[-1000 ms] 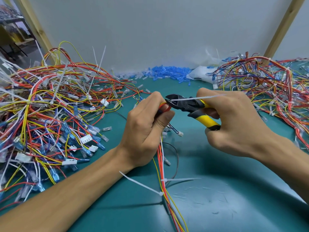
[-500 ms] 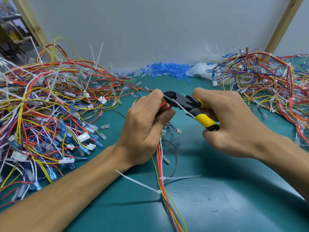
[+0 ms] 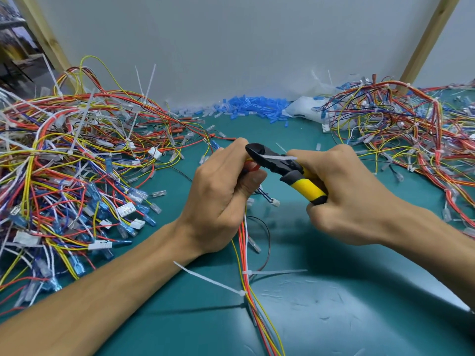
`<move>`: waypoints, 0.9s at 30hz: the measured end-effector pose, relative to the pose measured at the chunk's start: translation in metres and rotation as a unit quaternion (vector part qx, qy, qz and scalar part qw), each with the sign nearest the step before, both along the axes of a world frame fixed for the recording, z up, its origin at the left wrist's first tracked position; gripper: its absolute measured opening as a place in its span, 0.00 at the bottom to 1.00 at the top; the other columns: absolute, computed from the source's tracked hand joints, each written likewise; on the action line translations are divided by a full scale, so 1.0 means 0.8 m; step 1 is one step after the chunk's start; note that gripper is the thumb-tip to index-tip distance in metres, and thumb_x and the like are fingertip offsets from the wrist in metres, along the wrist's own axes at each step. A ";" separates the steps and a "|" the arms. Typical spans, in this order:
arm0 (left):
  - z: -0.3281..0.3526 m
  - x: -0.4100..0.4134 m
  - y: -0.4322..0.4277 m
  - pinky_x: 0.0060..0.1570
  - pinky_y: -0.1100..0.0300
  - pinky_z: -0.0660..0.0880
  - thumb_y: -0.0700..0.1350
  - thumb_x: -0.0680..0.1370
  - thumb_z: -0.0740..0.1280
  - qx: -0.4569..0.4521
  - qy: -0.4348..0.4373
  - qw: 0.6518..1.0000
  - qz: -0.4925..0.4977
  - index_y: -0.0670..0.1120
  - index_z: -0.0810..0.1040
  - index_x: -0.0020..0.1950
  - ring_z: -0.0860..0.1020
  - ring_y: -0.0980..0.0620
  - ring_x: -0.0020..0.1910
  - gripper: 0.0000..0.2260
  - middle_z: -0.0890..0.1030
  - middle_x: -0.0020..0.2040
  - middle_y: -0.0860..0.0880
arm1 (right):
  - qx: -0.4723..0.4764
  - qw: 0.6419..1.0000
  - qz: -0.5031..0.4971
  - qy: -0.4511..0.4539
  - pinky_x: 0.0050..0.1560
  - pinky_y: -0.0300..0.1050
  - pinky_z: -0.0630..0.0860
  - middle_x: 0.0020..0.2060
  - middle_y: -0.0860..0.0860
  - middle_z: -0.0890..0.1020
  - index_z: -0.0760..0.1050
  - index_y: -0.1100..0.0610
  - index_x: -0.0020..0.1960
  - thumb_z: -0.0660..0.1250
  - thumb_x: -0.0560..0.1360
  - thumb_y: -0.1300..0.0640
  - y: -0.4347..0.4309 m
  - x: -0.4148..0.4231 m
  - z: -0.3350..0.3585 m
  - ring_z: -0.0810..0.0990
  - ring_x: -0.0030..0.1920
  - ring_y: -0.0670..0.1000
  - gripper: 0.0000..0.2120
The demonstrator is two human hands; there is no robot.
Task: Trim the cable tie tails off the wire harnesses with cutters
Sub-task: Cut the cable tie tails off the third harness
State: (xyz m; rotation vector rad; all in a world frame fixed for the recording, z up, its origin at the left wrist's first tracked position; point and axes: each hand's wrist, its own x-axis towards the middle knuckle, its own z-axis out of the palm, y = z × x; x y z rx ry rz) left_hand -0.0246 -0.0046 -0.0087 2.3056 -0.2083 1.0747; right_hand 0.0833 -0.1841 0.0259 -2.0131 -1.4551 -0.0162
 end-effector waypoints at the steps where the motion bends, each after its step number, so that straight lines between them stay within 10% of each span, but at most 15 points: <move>1: 0.001 0.000 0.000 0.42 0.53 0.68 0.43 0.85 0.61 -0.002 -0.002 1.000 0.004 0.34 0.78 0.54 0.70 0.45 0.39 0.12 0.73 0.41 0.46 | -0.002 1.000 -0.005 0.006 0.32 0.51 0.51 0.30 0.57 0.59 0.65 0.60 0.37 0.59 0.59 0.65 0.000 -0.001 0.000 0.53 0.34 0.51 0.07; 9: 0.001 0.001 0.003 0.41 0.57 0.64 0.41 0.84 0.62 -0.028 0.003 1.000 0.006 0.33 0.77 0.51 0.67 0.49 0.38 0.12 0.69 0.39 0.50 | 0.006 0.996 -0.019 0.090 0.33 0.56 0.53 0.32 0.60 0.61 0.61 0.57 0.36 0.60 0.57 0.65 0.009 -0.014 -0.005 0.56 0.34 0.50 0.11; 18: 0.001 0.000 0.002 0.41 0.46 0.68 0.42 0.84 0.62 -0.055 0.013 0.998 -0.005 0.30 0.76 0.49 0.71 0.40 0.39 0.14 0.73 0.38 0.43 | 0.037 0.996 -0.048 -0.068 0.33 0.51 0.52 0.29 0.49 0.59 0.55 0.48 0.40 0.61 0.65 0.60 0.006 0.006 -0.011 0.56 0.35 0.54 0.14; 27: -0.003 0.001 0.000 0.42 0.52 0.68 0.42 0.84 0.61 -0.062 0.008 0.998 -0.004 0.34 0.77 0.50 0.72 0.43 0.40 0.12 0.75 0.40 0.43 | 0.021 0.996 -0.051 -0.069 0.29 0.53 0.54 0.28 0.56 0.60 0.65 0.61 0.40 0.58 0.62 0.62 0.009 0.003 -0.014 0.58 0.35 0.62 0.07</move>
